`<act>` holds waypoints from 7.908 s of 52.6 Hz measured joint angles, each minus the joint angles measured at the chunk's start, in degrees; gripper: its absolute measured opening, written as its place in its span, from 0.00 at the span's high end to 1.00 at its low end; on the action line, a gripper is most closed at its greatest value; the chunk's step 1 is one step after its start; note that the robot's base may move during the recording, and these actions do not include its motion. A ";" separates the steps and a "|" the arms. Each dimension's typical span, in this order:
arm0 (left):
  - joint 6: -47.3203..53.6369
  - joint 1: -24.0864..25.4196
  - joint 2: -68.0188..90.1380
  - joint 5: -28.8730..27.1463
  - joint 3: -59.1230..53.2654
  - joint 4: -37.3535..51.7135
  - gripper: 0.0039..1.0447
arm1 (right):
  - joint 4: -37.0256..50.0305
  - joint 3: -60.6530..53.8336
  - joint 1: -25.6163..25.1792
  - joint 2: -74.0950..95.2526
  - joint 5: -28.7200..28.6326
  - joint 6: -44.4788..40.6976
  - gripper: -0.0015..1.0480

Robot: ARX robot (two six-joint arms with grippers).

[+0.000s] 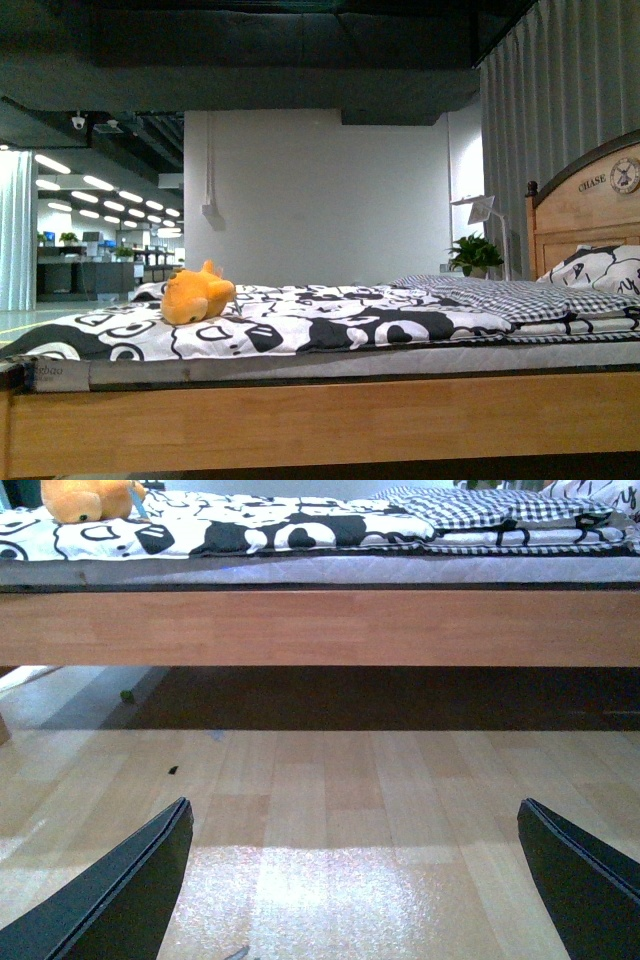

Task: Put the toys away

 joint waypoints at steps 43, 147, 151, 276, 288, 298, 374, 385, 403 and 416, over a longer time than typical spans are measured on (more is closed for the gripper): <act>0.00 0.00 0.00 0.00 0.00 0.00 0.06 | 0.00 0.00 0.00 0.00 0.00 0.00 0.06; 0.00 0.00 0.00 -0.02 0.00 0.00 0.06 | 0.00 0.00 0.00 -0.02 0.00 0.00 0.06; 0.00 0.00 0.00 0.00 0.00 0.00 0.06 | 0.00 0.00 0.00 0.04 0.00 0.00 0.06; 0.04 0.00 -0.13 0.02 0.00 -0.04 0.06 | 0.04 0.00 0.00 0.04 0.00 0.00 0.06; 0.04 0.00 -0.07 -0.15 -0.02 -0.02 0.06 | 0.04 -0.02 -0.09 0.07 -0.31 0.00 0.06; 0.02 -0.04 -0.09 -0.17 -0.02 -0.02 0.06 | 0.04 -0.02 -0.09 0.07 -0.13 0.00 0.06; 0.02 -0.04 -0.09 -0.07 -0.02 -0.02 0.06 | 63.80 18.49 10.84 63.65 19.63 -6.80 0.06; 0.02 -0.04 -0.09 -0.07 -0.02 -0.02 0.06 | 66.27 21.92 13.66 68.94 19.85 -10.12 0.06; 0.02 -0.04 -0.09 -0.07 -0.02 -0.02 0.06 | 70.18 25.09 11.78 76.67 21.81 -16.28 0.06; 0.04 -0.04 -0.09 -0.07 -0.02 -0.02 0.06 | 69.75 25.59 8.61 78.95 23.50 -20.11 0.06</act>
